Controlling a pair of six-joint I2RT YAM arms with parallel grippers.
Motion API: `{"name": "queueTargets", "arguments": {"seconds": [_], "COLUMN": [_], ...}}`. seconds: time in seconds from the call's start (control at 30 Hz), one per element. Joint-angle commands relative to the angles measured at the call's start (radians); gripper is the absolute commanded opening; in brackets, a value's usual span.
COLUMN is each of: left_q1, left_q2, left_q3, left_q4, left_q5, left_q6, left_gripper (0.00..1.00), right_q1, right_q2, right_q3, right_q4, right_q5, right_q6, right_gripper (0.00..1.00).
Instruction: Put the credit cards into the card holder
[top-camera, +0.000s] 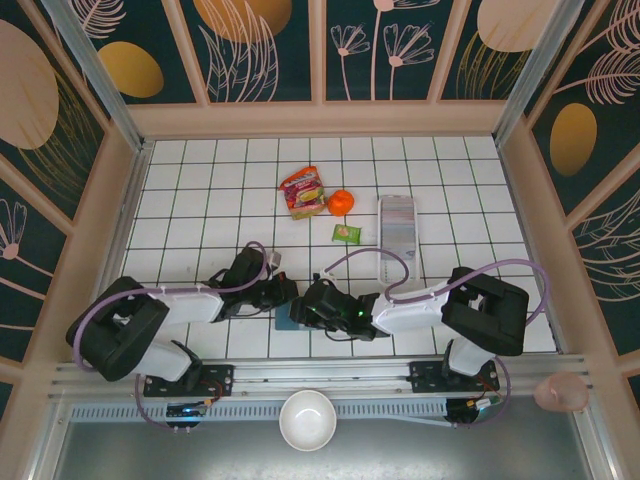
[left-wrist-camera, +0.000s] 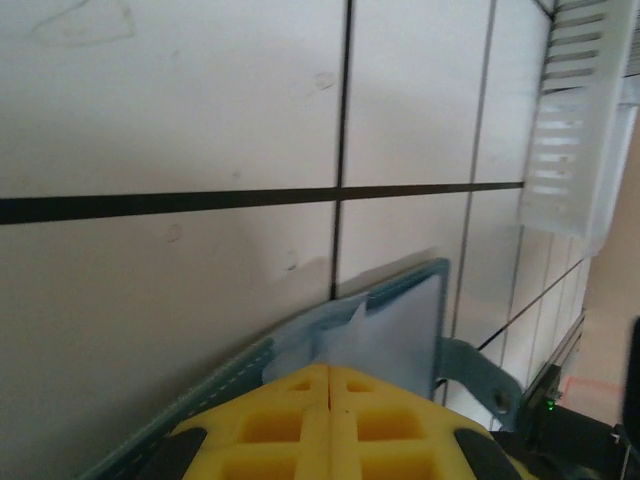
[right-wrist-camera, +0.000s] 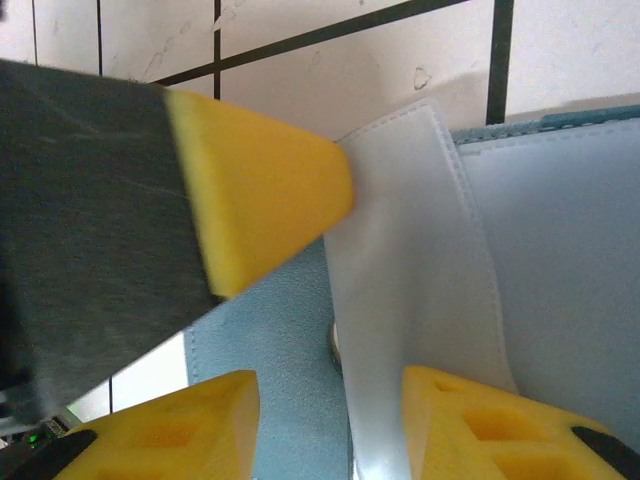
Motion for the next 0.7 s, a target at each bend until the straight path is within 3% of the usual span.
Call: {"name": "queueTargets", "arguments": {"seconds": [0.0,0.23,0.4,0.67], "left_q1": [0.002,0.002,0.003,0.003], "left_q2": [0.030,0.068,0.066,0.052], "left_q3": [-0.021,-0.065,-0.081,-0.113], "left_q4": [0.064,0.102,0.122,0.164], "left_q5": [0.025,0.002,0.011,0.023], "left_q6": [0.027,0.031,0.033,0.023], "left_gripper": [0.00,0.00,0.00,0.00], "right_q1": [0.014,0.042,0.038,-0.021], "right_q2": [0.008,-0.094,-0.187,-0.201], "right_q3": [0.022,0.015,0.002,-0.033], "right_q4": [-0.010,-0.010,-0.120,-0.227], "right_q5": [0.026,0.091,0.168,0.123], "right_q6": [-0.035,-0.090,-0.062,0.013], "right_gripper": [0.42,0.52,0.57,0.56]}}
